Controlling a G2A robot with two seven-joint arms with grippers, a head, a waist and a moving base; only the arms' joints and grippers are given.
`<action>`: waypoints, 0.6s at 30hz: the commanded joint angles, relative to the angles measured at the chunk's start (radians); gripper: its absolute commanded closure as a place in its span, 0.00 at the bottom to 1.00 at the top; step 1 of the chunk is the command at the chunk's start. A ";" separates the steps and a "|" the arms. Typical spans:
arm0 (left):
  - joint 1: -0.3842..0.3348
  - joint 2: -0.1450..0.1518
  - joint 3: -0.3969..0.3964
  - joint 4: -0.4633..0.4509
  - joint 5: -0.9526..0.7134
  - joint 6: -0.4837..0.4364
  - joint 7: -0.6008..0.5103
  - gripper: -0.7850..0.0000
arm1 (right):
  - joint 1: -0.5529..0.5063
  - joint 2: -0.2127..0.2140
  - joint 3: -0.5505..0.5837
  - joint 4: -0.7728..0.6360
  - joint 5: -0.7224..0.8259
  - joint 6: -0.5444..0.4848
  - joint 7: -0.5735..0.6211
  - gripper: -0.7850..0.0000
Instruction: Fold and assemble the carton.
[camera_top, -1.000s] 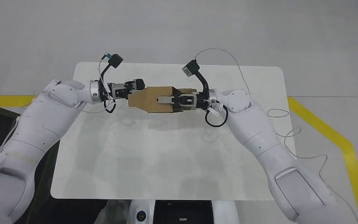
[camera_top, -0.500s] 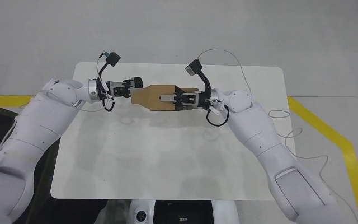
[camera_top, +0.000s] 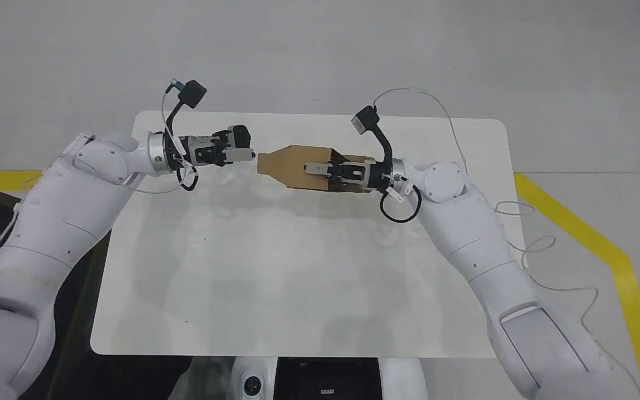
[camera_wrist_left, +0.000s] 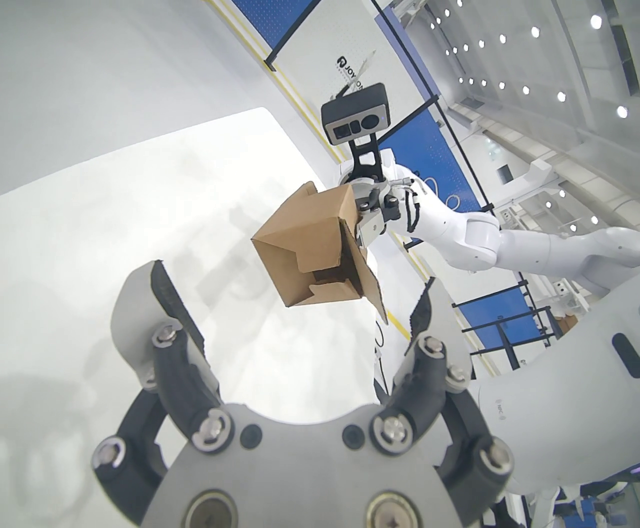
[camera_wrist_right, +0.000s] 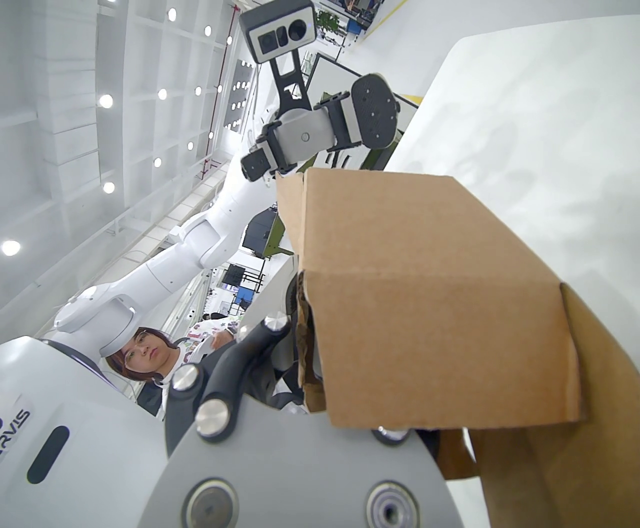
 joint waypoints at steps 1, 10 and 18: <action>0.001 0.003 0.002 -0.011 0.037 -0.003 0.003 0.00 | -0.002 -0.001 -0.004 -0.009 -0.004 0.006 -0.004 1.00; 0.001 -0.005 -0.014 0.019 0.175 -0.013 0.056 0.00 | 0.003 -0.002 -0.004 -0.035 -0.002 0.009 -0.002 1.00; 0.010 -0.022 -0.015 0.044 0.207 0.000 0.066 0.00 | 0.000 -0.003 -0.006 -0.068 0.025 0.001 0.018 1.00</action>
